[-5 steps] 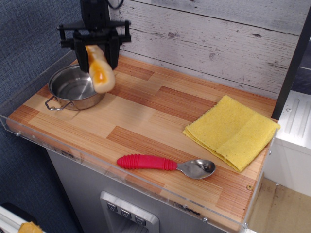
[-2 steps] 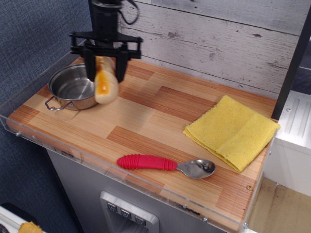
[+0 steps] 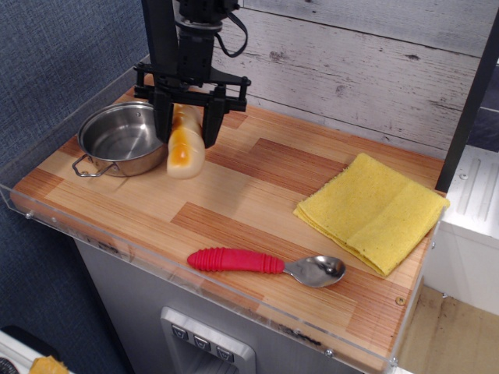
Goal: Move the bread from the yellow cloth to the left between the spoon and bowl
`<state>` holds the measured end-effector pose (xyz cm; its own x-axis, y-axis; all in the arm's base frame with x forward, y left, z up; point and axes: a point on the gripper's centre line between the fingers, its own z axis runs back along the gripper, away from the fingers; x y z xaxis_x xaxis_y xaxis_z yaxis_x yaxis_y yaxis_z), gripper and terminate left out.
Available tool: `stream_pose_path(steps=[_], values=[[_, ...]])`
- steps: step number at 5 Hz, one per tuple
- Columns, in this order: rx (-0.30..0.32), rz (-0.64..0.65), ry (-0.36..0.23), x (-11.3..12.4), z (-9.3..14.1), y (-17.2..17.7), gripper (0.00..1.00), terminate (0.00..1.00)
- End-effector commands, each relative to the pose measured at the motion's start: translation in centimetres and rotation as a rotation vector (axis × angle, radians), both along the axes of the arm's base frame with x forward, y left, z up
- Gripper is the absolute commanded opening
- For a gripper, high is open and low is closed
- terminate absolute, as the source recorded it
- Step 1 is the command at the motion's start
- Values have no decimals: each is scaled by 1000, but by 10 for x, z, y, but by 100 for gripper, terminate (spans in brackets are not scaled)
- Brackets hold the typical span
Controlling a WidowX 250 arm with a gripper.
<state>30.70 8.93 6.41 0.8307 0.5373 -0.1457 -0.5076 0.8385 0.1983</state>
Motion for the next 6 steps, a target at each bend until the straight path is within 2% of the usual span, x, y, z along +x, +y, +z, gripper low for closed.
stream_pose_path(steps=[1, 2, 3, 4, 5, 6], values=[[6, 10, 10, 2, 2, 3, 0, 0], [0, -6, 31, 40, -19, -47, 0, 0], [-1, -19, 47, 23, -20, -27, 0, 0], [-1, -15, 44, 20, -16, -24, 0, 0], [-24, -6, 31, 17, -12, -21, 100, 0], [-21, -7, 37, 12, -11, -13, 100, 0]])
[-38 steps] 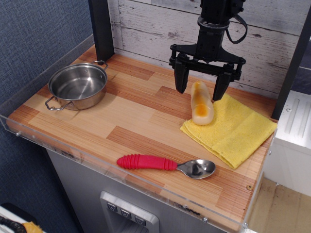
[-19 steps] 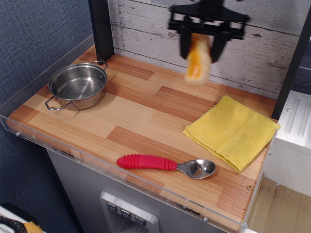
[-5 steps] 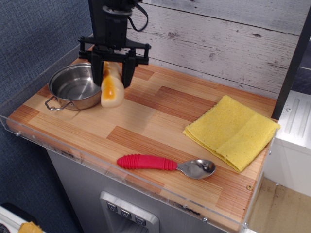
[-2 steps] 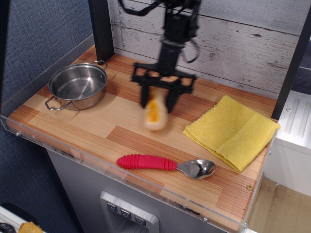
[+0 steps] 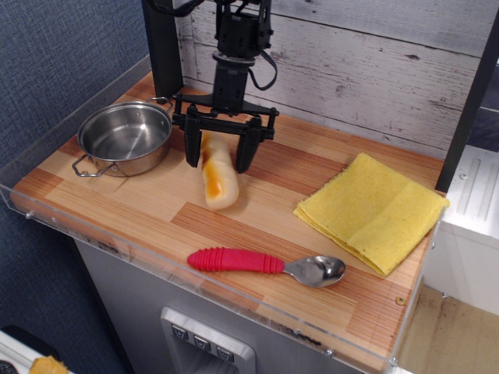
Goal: Move the bread from the yellow cloth to the left between the spoon and bowl
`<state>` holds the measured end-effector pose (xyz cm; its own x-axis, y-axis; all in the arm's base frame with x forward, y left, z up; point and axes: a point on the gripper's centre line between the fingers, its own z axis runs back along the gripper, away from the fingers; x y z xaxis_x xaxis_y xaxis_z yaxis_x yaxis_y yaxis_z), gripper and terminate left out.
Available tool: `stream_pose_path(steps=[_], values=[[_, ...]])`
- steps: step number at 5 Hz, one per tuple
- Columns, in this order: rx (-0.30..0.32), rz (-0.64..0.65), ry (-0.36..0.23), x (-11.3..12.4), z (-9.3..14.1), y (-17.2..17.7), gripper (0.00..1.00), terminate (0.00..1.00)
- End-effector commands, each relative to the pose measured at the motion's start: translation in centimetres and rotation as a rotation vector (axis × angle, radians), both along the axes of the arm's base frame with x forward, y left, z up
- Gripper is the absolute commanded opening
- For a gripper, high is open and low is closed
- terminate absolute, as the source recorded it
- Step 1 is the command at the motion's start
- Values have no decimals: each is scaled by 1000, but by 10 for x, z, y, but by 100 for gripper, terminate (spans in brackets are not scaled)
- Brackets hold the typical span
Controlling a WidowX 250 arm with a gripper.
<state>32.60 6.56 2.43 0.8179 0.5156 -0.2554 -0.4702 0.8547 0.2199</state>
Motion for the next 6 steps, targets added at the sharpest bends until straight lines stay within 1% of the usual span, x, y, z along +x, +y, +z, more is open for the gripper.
stream_pose_path(steps=[1, 2, 3, 4, 5, 6], values=[[23, 5, -66, -12, 32, 19, 100, 0], [18, -19, -104, -15, 41, 21, 100, 0], [36, -46, -154, -12, 55, 16, 100, 0], [55, -91, -207, -1, 70, -6, 100, 0], [44, -154, -304, -1, 82, -17, 100, 0], [54, -216, -488, -4, 97, -21, 100, 0]])
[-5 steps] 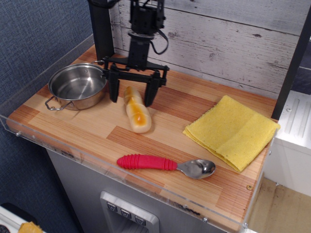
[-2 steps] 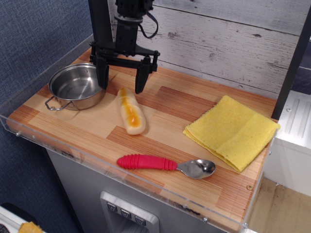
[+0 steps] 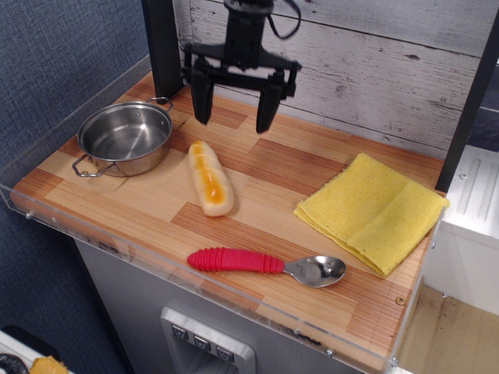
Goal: Move the bread from the yellow cloth to the left between the spoon and bowl
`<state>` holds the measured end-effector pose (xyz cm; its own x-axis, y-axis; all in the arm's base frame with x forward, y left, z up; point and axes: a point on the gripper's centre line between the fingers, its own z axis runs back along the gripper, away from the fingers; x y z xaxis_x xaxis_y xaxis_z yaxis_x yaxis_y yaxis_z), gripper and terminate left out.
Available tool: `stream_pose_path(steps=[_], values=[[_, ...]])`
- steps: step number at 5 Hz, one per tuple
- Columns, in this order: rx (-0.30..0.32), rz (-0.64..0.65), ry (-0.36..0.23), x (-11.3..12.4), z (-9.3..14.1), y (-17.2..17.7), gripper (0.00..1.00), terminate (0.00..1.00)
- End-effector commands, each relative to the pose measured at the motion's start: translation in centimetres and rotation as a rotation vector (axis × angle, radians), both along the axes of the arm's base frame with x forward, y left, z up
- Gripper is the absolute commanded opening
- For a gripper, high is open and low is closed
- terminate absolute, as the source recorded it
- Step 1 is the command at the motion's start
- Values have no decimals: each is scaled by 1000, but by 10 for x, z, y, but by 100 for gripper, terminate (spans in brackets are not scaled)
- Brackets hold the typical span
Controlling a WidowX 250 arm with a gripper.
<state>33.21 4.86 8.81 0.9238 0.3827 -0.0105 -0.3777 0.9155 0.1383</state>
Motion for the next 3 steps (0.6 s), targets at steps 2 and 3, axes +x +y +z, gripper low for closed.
stream_pose_path(steps=[2, 3], values=[[14, -74, -268, -13, 38, -5, 100, 0], [28, -71, -257, -14, 38, -4, 100, 0]])
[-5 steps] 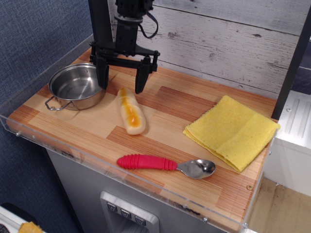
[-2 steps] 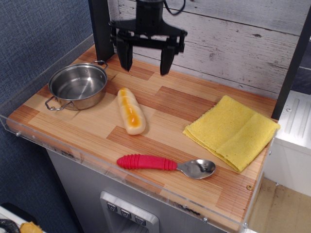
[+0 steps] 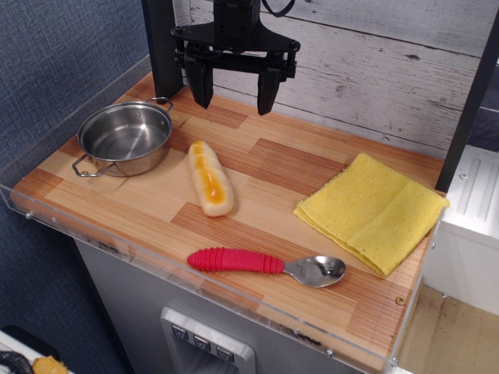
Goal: Move the bread from the yellow cloth to the left between the spoon and bowl
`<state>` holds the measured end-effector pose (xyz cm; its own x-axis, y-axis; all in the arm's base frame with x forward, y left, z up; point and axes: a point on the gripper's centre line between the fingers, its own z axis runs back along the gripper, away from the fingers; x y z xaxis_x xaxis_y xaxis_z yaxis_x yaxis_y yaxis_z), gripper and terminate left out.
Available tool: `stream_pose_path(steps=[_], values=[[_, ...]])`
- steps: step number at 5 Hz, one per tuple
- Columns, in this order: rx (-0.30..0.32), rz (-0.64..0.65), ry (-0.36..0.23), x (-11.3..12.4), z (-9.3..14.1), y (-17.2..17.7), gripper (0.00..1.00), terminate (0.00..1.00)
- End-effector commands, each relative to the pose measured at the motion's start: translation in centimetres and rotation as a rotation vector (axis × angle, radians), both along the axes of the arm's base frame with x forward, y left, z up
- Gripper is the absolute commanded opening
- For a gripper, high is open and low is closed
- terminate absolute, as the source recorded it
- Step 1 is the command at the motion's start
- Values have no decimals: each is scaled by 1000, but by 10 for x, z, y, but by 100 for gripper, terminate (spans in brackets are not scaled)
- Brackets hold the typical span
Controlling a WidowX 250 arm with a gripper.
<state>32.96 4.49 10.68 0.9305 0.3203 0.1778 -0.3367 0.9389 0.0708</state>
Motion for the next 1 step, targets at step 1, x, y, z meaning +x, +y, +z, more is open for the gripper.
stream_pose_path(steps=[1], values=[[25, 31, -48, -14, 20, 5, 100, 100]])
